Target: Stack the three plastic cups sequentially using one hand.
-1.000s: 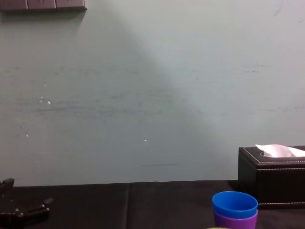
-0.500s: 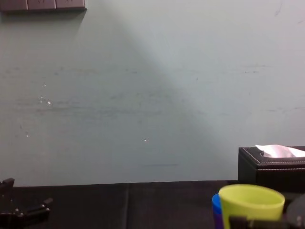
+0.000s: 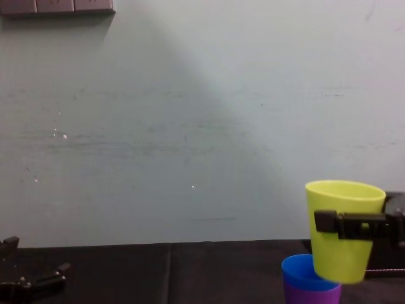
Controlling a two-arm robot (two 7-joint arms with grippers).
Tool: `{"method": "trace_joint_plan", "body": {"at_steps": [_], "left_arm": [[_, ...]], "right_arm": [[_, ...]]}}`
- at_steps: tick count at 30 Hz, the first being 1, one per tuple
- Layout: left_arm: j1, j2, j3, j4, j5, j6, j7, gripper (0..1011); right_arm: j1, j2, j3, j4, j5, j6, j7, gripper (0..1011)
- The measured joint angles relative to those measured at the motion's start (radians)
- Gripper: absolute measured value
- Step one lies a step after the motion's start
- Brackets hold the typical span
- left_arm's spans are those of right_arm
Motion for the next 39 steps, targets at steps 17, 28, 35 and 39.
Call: {"method": "trace_joint_plan", "body": {"at_steps": [17, 28, 35, 39], "left_arm": [[0.000, 0.000, 0.000, 0.000, 0.000, 0.000, 0.000, 1011], [0.000, 0.000, 0.000, 0.000, 0.000, 0.000, 0.000, 1011], [0.000, 0.000, 0.000, 0.000, 0.000, 0.000, 0.000, 1011], [0.000, 0.000, 0.000, 0.000, 0.000, 0.000, 0.000, 1011]], "right_arm": [[0.162, -0.086, -0.067, 0.169, -0.052, -0.021, 0.018, 734], [0.201, -0.113, -0.098, 0.247, -0.088, -0.045, 0.036, 735], [0.220, -0.131, -0.106, 0.296, -0.092, -0.065, 0.059, 735], [0.226, -0.138, -0.110, 0.317, -0.092, -0.074, 0.070, 735]]}}
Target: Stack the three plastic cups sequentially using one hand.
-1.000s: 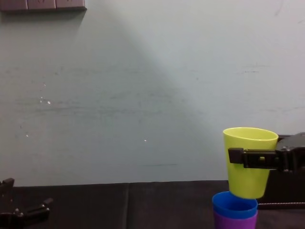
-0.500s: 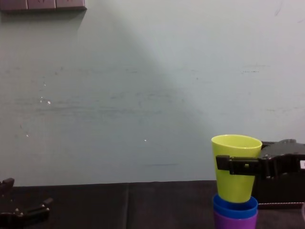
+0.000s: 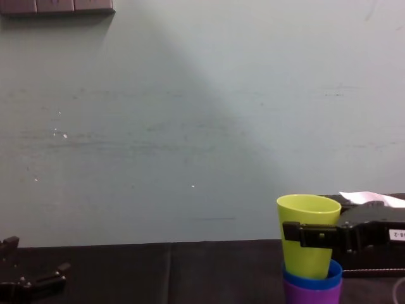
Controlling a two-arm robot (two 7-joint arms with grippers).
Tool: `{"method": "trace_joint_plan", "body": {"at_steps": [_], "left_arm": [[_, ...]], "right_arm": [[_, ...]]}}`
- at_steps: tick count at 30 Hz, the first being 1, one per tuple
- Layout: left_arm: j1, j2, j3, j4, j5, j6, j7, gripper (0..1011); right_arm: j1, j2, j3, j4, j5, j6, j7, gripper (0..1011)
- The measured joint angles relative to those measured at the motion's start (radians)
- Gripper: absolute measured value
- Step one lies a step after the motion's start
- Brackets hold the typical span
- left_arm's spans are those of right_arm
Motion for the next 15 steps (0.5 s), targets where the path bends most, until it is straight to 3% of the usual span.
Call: {"method": "trace_joint_plan", "body": {"at_steps": [15], "left_arm": [[0.000, 0.000, 0.000, 0.000, 0.000, 0.000, 0.000, 1011]], "right_arm": [[0.005, -0.009, -0.006, 0.026, -0.003, -0.004, 0.007, 734]]}}
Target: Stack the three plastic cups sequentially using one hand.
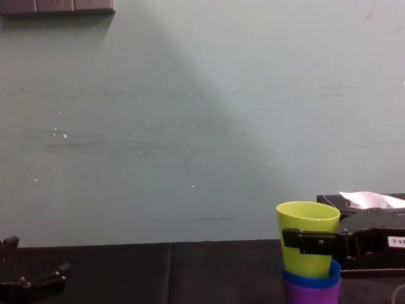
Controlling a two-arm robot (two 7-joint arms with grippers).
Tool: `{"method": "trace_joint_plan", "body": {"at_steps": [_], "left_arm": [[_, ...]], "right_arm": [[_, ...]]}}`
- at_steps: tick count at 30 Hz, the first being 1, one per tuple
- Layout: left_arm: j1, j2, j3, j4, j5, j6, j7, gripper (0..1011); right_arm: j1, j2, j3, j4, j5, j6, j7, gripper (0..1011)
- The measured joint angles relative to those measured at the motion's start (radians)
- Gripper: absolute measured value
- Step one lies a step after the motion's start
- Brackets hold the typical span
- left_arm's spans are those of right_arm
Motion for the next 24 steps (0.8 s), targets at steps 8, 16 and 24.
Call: {"method": "trace_joint_plan", "body": {"at_steps": [8, 16, 24], "left_arm": [[0.000, 0.000, 0.000, 0.000, 0.000, 0.000, 0.000, 1011], [0.000, 0.000, 0.000, 0.000, 0.000, 0.000, 0.000, 1011], [0.000, 0.000, 0.000, 0.000, 0.000, 0.000, 0.000, 1011]], "right_arm": [[0.000, 0.001, 0.001, -0.002, 0.000, 0.000, 0.000, 873], [-0.001, 0.001, 0.002, -0.003, 0.001, 0.000, -0.001, 1003], [-0.001, 0.002, 0.002, -0.004, 0.001, 0.001, -0.001, 1003]]}}
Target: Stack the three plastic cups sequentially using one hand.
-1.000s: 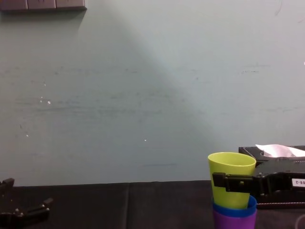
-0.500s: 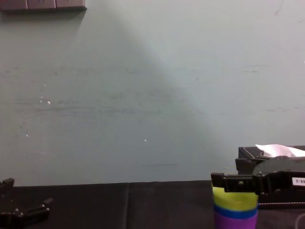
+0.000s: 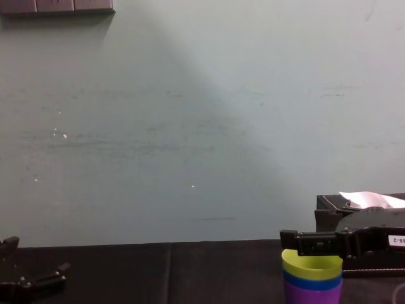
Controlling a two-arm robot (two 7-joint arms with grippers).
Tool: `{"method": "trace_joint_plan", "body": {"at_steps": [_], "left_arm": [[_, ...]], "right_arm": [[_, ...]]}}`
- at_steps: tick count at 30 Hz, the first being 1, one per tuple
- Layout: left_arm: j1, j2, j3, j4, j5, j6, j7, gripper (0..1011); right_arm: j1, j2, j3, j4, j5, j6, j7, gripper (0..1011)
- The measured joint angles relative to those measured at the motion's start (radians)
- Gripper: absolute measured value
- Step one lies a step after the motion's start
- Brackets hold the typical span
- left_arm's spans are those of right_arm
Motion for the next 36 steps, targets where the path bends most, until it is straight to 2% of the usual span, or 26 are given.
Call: {"method": "trace_joint_plan", "body": {"at_steps": [7, 11, 14, 15, 18, 25, 36], "left_arm": [[0.000, 0.000, 0.000, 0.000, 0.000, 0.000, 0.000, 1011], [0.000, 0.000, 0.000, 0.000, 0.000, 0.000, 0.000, 1011], [0.000, 0.000, 0.000, 0.000, 0.000, 0.000, 0.000, 1011], [0.000, 0.000, 0.000, 0.000, 0.000, 0.000, 0.000, 1011], [0.000, 0.000, 0.000, 0.000, 0.000, 0.000, 0.000, 1011], [0.000, 0.000, 0.000, 0.000, 0.000, 0.000, 0.000, 1012], [0.000, 0.000, 0.000, 0.000, 0.000, 0.000, 0.000, 1011]], "right_arm": [[-0.026, 0.008, 0.022, -0.038, -0.010, 0.004, -0.040, 1003], [-0.059, 0.019, 0.059, -0.070, -0.004, 0.001, -0.068, 1003], [-0.103, 0.034, 0.107, -0.098, 0.004, -0.012, -0.098, 1003], [-0.103, 0.034, 0.107, -0.098, 0.004, -0.012, -0.098, 1003], [-0.142, 0.046, 0.150, -0.107, 0.007, -0.025, -0.122, 1003], [-0.192, 0.058, 0.204, -0.081, -0.004, -0.032, -0.148, 1003], [-0.213, 0.047, 0.227, -0.021, -0.053, -0.023, -0.173, 1003]]}}
